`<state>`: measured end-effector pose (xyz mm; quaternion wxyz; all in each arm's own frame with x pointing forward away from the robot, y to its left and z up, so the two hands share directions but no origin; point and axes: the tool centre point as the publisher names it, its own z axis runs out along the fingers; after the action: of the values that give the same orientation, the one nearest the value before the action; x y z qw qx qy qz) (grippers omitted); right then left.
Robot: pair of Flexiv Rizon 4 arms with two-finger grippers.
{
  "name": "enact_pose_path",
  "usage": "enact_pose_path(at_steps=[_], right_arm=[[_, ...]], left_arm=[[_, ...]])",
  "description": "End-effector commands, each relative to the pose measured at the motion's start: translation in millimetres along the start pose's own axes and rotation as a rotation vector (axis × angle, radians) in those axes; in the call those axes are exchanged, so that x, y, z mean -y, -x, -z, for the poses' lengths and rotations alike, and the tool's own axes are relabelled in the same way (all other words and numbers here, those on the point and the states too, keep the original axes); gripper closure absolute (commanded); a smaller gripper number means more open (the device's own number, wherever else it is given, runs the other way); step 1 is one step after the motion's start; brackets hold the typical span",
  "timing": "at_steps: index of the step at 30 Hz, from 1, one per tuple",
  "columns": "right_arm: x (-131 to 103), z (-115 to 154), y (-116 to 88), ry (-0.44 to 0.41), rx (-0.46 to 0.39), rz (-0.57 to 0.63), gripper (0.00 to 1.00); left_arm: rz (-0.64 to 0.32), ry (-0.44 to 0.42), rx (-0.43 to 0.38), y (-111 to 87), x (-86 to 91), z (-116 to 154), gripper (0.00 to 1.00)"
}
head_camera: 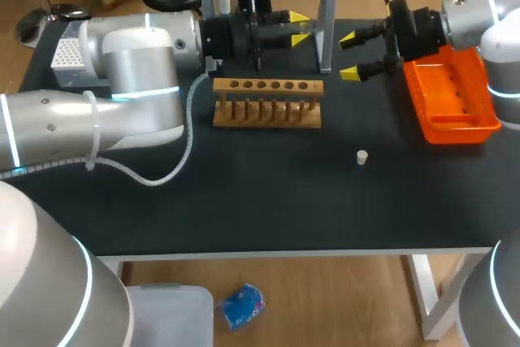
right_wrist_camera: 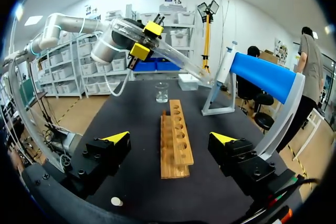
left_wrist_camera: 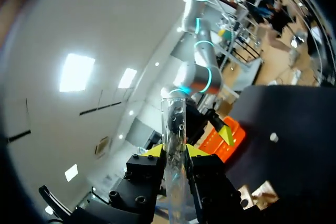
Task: Invert the test tube, pick up the pipette, mount the tip to pipette, aspirate from beaker and dispense into the tube, eject the tip, return the pipette, and cap with the stopper.
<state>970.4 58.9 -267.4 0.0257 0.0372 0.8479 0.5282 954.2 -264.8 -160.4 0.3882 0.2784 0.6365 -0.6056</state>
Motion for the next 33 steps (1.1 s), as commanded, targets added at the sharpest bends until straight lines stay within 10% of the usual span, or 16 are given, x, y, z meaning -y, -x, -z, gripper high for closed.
enact_pose_path(at_steps=[1,4,9,18,33], right_arm=[[0.4,0.0,-0.2,0.000,0.000,0.001,0.00],[0.4,0.0,-0.2,0.000,0.000,0.001,0.00],[0.4,0.0,-0.2,0.000,0.000,0.001,0.00],[0.4,0.0,-0.2,0.000,0.000,0.001,0.00],[0.4,0.0,-0.2,0.000,0.000,0.001,0.00]], left_arm=[[0.082,-0.014,0.030,-0.4,-1.8,0.4,1.00],[0.082,-0.014,0.030,-0.4,-1.8,0.4,1.00],[0.320,0.034,-0.076,3.1,-8.6,17.2,1.00],[0.746,-0.038,-0.033,11.7,-24.0,37.1,1.00],[0.764,-0.050,-0.035,13.0,-24.7,35.6,1.00]])
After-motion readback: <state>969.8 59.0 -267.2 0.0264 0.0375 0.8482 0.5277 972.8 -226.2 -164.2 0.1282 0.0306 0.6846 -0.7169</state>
